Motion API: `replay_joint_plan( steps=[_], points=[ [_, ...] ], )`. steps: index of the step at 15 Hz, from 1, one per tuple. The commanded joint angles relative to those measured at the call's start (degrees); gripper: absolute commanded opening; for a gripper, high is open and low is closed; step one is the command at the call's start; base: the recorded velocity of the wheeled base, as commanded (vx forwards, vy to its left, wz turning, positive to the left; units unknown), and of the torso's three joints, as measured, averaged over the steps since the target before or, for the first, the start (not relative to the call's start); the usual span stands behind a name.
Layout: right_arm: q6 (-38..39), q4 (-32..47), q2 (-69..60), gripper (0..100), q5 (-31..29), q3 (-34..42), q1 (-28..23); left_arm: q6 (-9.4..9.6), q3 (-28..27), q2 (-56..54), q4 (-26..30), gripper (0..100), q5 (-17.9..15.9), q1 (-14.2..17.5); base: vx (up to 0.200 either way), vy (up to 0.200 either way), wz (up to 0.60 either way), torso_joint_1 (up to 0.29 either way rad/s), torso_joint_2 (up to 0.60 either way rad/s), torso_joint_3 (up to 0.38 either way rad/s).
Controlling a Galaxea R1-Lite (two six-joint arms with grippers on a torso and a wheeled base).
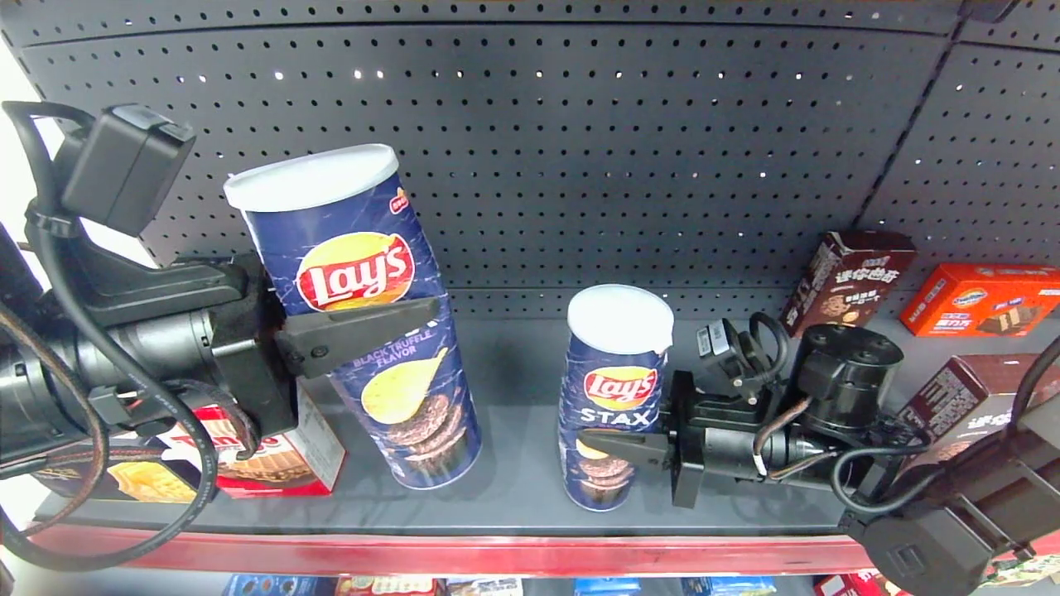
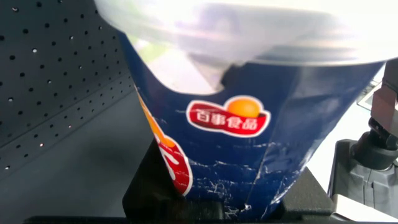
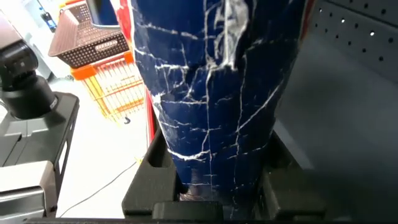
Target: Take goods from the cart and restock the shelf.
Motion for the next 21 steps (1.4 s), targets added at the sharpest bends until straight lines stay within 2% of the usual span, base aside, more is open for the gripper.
replay_joint_plan(
  steps=[1,5,6,11,15,20,21],
  points=[
    [-0.10,-0.29,1.11,0,0.03,-0.23,0.01,-0.02,0.09,-0.02,0.00,0,-0.03,-0.02,0.000,0.000,0.00,0.000,0.00,0.000],
    [-0.10,-0.37,2.51,0,0.20,-1.55,0.01,-0.02,0.18,-0.02,0.00,0,-0.03,-0.02,0.000,0.000,0.00,0.000,0.00,0.000],
    [-0.28,-0.37,2.86,100,0.20,-1.64,-0.08,-0.02,0.36,-0.10,0.00,0,-0.03,-0.02,0.000,0.000,0.00,0.000,0.00,0.000],
    [-0.28,-2.13,2.07,100,0.20,-0.93,-0.60,-0.02,0.36,-0.54,0.00,0,-0.03,-0.02,0.000,0.000,0.00,0.000,0.00,0.000],
    [-0.28,-2.22,-3.99,100,0.20,2.67,-1.66,-0.02,1.41,-1.60,0.09,0,-0.03,-0.02,0.000,0.000,0.00,0.000,0.00,0.000],
    [0.07,-1.34,-20.16,100,-0.50,11.20,-5.00,-0.02,2.20,-2.39,0.09,0,0.06,0.07,0.000,0.000,0.00,0.000,0.00,0.000],
    [0.16,-0.90,-22.98,100,-0.50,11.81,-7.02,-0.02,2.11,-2.39,0.09,0,0.06,0.07,0.000,0.000,0.00,0.000,0.00,0.000]
  ],
)
